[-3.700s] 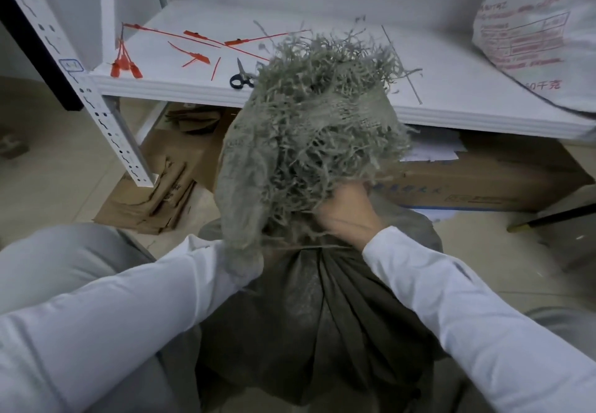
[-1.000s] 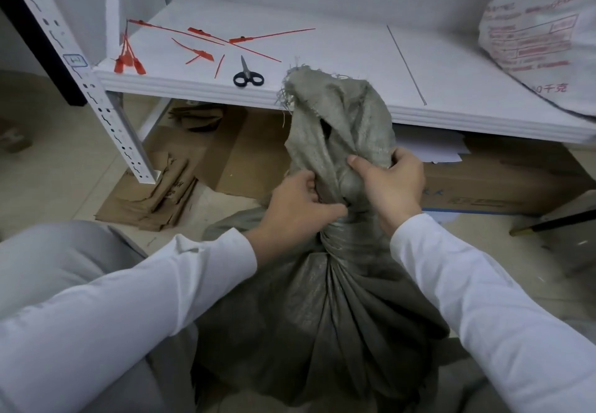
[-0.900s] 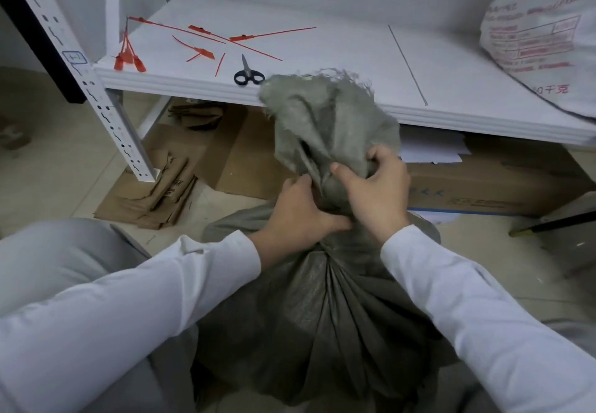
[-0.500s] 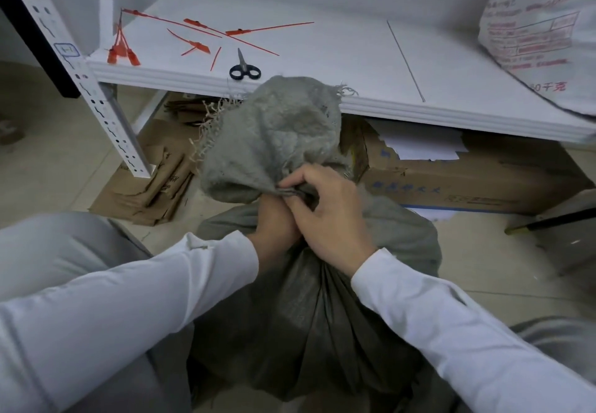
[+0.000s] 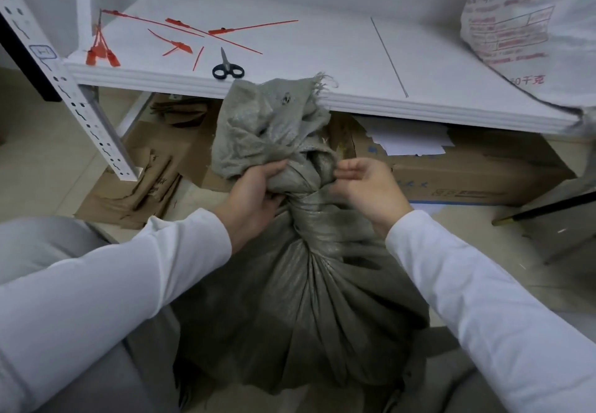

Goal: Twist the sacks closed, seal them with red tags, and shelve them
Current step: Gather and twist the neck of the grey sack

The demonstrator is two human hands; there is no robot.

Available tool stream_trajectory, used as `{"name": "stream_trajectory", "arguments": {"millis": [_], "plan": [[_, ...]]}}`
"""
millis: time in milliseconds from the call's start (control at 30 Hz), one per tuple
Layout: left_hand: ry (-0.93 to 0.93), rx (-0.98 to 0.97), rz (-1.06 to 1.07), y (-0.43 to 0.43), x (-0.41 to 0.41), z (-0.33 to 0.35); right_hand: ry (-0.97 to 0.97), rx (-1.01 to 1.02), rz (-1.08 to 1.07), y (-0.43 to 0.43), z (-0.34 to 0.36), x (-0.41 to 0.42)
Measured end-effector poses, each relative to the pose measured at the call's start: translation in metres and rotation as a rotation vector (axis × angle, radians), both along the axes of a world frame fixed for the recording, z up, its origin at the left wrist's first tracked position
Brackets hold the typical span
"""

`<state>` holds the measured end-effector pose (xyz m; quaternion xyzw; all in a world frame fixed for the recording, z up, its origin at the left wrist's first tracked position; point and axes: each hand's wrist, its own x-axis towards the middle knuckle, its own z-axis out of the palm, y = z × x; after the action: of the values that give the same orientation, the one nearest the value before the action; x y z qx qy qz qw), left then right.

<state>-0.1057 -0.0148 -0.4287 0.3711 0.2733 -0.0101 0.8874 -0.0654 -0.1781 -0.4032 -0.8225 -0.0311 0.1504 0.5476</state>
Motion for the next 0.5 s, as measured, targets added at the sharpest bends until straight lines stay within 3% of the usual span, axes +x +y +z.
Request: {"name": "stream_trajectory", "arguments": {"millis": [133,300,433,500], "plan": [[-0.063,0.016,-0.101,-0.003,-0.003,0.006,0.048,-0.095,0.202,0.002,-0.021,-0.007],[-0.064,0.224,-0.187,-0.006,-0.007,0.013,0.124,-0.251,0.313,-0.003,-0.039,-0.012],[-0.146,0.311,-0.277,-0.004,-0.006,0.016,0.306,-0.145,0.369,-0.007,-0.031,-0.01],[-0.193,0.306,-0.328,-0.003,-0.006,0.018,0.288,-0.023,0.282,-0.014,-0.025,-0.006]]}}
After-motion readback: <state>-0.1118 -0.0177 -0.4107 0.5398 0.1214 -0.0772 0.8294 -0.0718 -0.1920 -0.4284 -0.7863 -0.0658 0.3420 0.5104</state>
